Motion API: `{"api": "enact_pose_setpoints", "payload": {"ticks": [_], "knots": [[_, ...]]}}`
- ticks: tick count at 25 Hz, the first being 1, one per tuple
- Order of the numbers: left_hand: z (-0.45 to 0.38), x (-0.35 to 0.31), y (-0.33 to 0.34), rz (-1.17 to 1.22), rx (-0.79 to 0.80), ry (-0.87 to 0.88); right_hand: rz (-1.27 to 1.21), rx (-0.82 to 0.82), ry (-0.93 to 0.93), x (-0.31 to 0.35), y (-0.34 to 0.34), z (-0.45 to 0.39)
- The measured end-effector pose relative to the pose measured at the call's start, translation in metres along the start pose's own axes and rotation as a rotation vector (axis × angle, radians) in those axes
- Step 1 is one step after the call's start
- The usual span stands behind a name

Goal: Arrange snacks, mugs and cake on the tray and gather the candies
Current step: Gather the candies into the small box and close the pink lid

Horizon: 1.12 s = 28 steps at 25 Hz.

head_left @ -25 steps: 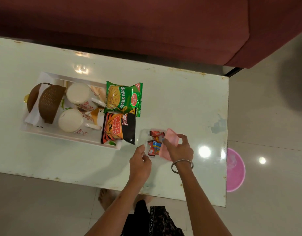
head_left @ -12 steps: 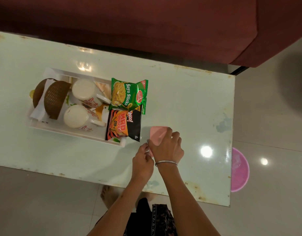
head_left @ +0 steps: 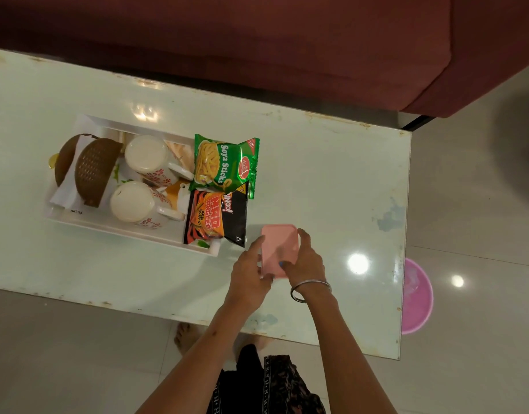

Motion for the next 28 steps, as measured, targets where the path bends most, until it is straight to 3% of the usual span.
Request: {"api": "enact_pose_setpoints", "payload": {"ticks": [8, 28], "knots": [[-0.001, 0.011, -0.009, -0.232, 0.094, -0.005, 0.048, 0.212, -0.147, -0.001, -0.002, 0.015], [-0.004, 0.008, -0.008, -0.399, 0.024, 0.004, -0.049, 0.17, -0.121, -0.006, -0.006, 0.015]]}}
Point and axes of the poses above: each hand's wrist, its own z-axis away from the middle knuckle, its own y-axis out of the palm, x = y × z, the point moved 3 cm from there along -z, towards the middle knuckle, and after that the axes turned 7 degrees about -y, right-handed, at the moved point
